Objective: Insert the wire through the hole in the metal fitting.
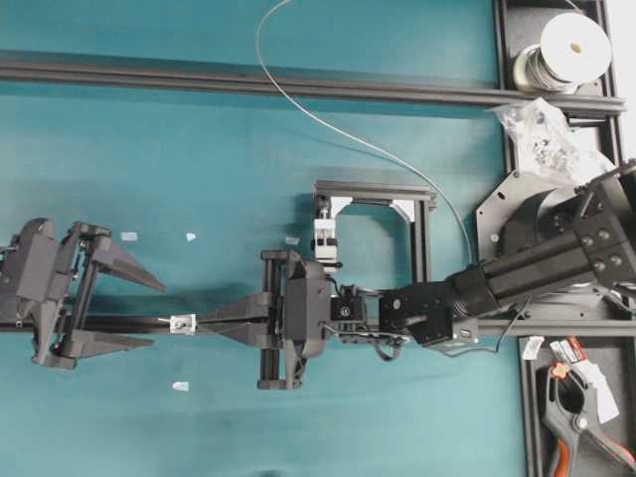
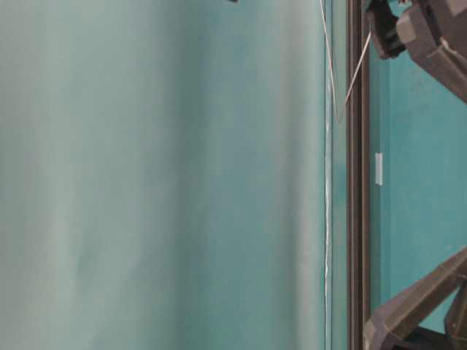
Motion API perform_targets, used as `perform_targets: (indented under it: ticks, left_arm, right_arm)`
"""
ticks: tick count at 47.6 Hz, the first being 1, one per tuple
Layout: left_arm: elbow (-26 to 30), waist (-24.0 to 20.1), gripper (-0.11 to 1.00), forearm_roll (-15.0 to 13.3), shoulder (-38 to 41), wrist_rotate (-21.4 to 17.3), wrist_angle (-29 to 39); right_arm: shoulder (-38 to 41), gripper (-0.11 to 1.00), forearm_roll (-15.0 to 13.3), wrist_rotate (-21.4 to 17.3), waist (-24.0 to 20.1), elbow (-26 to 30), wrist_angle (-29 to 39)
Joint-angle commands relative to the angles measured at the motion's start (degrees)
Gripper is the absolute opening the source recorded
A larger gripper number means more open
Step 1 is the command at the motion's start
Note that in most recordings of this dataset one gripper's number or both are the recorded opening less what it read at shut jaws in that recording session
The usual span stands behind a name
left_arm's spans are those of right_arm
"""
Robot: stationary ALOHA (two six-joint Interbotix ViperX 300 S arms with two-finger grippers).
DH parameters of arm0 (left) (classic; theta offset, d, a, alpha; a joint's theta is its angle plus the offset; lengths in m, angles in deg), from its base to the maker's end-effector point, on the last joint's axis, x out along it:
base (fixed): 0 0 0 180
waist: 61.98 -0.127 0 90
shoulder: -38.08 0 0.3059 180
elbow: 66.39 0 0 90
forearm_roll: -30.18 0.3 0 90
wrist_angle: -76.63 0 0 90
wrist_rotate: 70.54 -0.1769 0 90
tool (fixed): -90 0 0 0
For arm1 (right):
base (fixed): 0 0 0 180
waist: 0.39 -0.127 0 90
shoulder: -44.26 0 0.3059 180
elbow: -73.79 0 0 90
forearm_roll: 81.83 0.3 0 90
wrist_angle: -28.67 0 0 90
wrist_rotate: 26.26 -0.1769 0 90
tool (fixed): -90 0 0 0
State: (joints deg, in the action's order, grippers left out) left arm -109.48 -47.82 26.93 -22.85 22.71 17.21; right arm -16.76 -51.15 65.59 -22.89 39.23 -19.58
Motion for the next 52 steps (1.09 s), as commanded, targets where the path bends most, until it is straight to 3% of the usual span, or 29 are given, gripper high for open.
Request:
perform_targets:
  ticks: [1,9,26,31,36,52]
  left_arm:
    - [1.0,-0.5,0.76,0.0,-1.7,0.3,0.9]
    - [1.8,-1.1,0.67,0.0,-1.7,0.3,2.5]
    - [2.4,-0.8,0.07,0.2,-2.3,0.4,3.7]
    - [2.3,-0.8,-0.05,0.2,-2.9,1.4,5.3]
    - [2.3,-0.8,-0.10,0.3,-3.7,2.4,6.2]
    - [2.3,-0.5,-0.11,0.4,-4.2,2.5,7.8]
  right_arm:
    - [-0.8,-0.01,-0.2,0.1,0.3,0.8,-0.6]
    - [-0.8,-0.01,-0.2,0.1,0.3,0.8,-0.5]
    - [-0.7,-0.01,-0.2,0.1,0.3,0.6,-0.6]
    - [-0.8,-0.01,-0.2,0.1,0.3,0.7,-0.5]
    - [-0.7,-0.01,-0.2,0.1,0.3,0.6,-0.6]
    - [-0.8,-0.01,-0.2,-0.1,0.3,0.8,-0.3]
